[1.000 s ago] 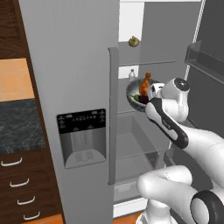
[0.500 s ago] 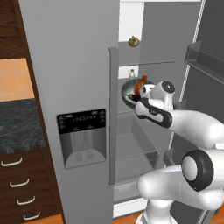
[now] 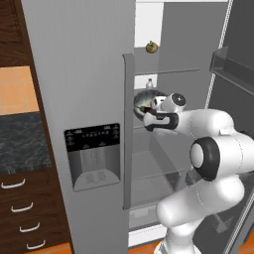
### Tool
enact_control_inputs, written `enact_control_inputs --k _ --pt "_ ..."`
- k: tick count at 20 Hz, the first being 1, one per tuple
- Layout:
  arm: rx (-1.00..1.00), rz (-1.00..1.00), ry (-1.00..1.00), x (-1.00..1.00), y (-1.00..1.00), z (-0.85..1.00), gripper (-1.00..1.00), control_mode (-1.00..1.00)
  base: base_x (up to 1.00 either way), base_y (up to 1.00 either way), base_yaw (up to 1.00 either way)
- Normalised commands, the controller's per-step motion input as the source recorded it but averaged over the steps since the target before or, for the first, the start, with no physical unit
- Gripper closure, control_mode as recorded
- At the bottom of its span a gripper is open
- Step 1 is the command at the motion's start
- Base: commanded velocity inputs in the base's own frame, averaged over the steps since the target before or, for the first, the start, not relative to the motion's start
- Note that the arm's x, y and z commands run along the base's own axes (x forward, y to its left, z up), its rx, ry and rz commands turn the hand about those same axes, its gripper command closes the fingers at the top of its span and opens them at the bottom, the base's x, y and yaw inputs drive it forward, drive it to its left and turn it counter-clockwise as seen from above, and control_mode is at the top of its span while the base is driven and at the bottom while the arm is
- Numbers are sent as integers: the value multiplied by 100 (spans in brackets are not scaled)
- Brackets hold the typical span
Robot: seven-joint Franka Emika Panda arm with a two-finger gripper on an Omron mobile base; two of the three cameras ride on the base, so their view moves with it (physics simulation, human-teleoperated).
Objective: Pick the chicken drumstick and eggplant from their plates and place them in the bowl. Then put the bowl in the fridge.
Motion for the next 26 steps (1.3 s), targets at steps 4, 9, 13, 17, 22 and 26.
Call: enact_control_inputs --k 4,9,13,17,22,26 --pt "0 0 0 59 0 -14 100 -100 0 0 0" --pt "0 0 0 59 0 -24 100 -100 0 0 0" --pt "0 0 1 60 0 -16 100 -100 0 0 0" --pt "0 0 1 31 0 -13 100 -100 0 0 0" --pt "0 0 0 1 0 7 -100 -100 0 0 0" --pt "0 0 -3 -3 0 41 -100 -100 0 0 0"
